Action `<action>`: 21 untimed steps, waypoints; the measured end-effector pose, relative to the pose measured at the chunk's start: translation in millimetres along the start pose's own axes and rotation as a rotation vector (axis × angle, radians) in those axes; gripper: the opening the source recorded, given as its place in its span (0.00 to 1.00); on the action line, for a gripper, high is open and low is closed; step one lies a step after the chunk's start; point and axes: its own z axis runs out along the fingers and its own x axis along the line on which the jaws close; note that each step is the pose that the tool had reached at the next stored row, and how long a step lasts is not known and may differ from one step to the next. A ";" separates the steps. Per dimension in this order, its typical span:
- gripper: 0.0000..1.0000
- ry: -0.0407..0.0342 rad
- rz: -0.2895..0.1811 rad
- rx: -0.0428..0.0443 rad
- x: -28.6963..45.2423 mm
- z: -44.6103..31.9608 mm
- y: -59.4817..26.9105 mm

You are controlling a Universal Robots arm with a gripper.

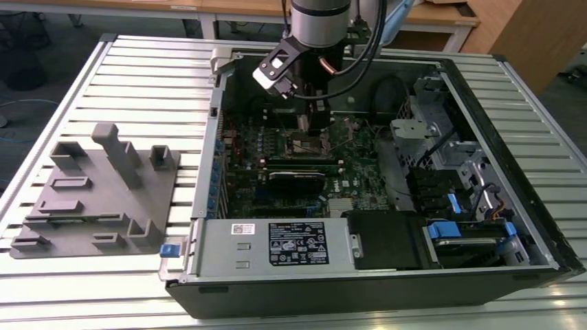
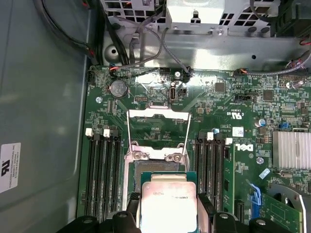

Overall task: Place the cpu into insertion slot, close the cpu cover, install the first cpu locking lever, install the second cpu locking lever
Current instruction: 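Place the cpu into insertion slot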

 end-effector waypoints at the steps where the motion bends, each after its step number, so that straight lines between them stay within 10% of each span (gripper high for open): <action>1: 0.54 -0.0024 0.000 0.0000 0.7 0.1 0.0; 8: 0.54 -0.0191 -0.002 0.0006 3.5 7.4 -0.5; 21: 0.54 -0.0229 0.015 0.0007 9.0 19.3 -1.4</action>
